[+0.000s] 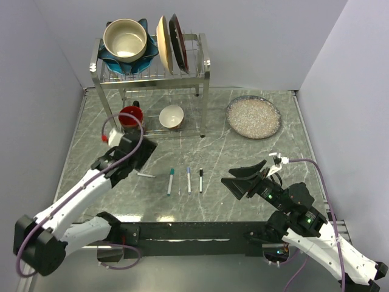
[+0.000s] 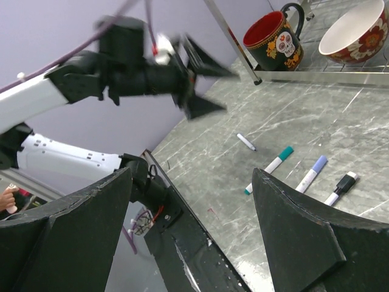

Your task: Insert the pens into the pen caps

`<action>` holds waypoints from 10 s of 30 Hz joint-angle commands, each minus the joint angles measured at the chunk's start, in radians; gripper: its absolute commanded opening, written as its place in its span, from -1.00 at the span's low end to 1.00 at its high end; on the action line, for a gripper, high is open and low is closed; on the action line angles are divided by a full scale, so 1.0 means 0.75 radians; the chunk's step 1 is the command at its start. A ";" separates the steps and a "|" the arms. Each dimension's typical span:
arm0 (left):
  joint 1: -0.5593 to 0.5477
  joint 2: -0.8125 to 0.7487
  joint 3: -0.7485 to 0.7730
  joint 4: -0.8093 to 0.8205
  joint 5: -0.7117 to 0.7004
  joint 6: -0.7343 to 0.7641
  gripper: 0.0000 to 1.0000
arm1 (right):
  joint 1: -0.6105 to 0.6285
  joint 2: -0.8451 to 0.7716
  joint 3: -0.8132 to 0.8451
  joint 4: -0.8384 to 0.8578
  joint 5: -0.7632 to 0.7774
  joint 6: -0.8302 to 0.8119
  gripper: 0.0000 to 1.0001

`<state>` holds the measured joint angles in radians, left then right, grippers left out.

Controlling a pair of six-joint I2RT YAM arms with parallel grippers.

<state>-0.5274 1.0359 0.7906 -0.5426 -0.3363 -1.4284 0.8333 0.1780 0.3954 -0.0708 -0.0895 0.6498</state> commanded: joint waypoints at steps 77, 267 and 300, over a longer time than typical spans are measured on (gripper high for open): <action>-0.094 0.004 0.102 0.386 1.243 2.208 -0.98 | 0.006 0.020 0.105 0.025 0.001 -0.066 0.74; -0.407 0.239 -0.651 2.024 1.264 1.207 -0.98 | -0.355 0.761 0.062 0.916 -0.466 0.132 -1.00; -0.405 0.190 -0.686 2.082 1.305 1.162 -0.98 | -0.156 0.937 0.076 0.990 -0.584 -0.007 -1.00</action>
<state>-0.8284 1.1999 0.2691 0.9749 0.6292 -0.5690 0.7094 0.8814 0.4244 0.6281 -0.5117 0.6491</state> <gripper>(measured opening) 0.089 0.232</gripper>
